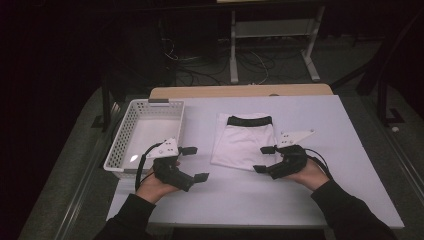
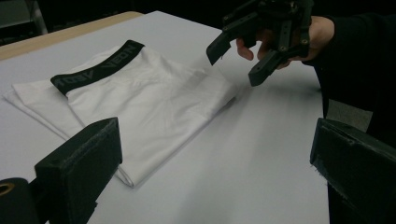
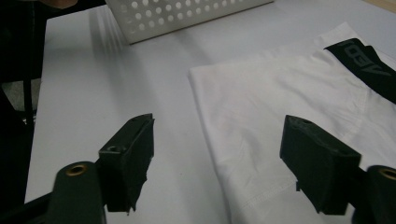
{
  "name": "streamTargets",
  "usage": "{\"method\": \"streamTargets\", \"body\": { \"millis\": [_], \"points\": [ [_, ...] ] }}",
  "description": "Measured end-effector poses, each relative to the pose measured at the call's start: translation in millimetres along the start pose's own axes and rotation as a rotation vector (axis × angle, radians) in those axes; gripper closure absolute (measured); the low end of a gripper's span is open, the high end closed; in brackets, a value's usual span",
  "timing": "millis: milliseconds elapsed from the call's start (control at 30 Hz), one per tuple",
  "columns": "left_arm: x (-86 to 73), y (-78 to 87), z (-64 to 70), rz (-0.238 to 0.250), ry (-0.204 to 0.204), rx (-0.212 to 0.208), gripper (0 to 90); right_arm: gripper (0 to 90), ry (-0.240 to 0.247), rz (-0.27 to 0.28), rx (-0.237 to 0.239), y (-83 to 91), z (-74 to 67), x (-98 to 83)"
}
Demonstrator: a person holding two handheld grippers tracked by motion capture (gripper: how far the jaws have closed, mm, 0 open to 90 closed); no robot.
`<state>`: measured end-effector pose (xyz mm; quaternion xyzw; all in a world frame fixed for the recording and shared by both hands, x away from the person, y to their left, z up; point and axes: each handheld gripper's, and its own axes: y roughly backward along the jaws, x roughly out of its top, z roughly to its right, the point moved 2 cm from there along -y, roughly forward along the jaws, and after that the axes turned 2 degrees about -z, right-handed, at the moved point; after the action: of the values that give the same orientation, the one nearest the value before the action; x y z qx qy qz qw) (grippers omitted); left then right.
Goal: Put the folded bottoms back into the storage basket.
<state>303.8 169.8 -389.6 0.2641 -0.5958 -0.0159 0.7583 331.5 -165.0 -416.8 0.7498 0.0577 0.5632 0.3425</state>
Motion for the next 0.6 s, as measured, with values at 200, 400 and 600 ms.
{"method": "streamTargets", "body": {
  "millis": [200,400,600],
  "points": [
    [0.5,0.1,0.1,0.005,0.001,-0.001,1.7,35.1,-0.012,-0.009,0.005,-8.4,7.1,1.8],
    [0.6,-0.3,0.5,0.001,-0.001,-0.001,1.7,40.5,-0.015,-0.025,0.006,-15.6,10.7,2.7],
    [0.4,0.1,0.1,0.003,0.003,0.0,1.8,46.5,-0.008,-0.051,0.018,-24.5,11.9,2.3]
  ]
}}
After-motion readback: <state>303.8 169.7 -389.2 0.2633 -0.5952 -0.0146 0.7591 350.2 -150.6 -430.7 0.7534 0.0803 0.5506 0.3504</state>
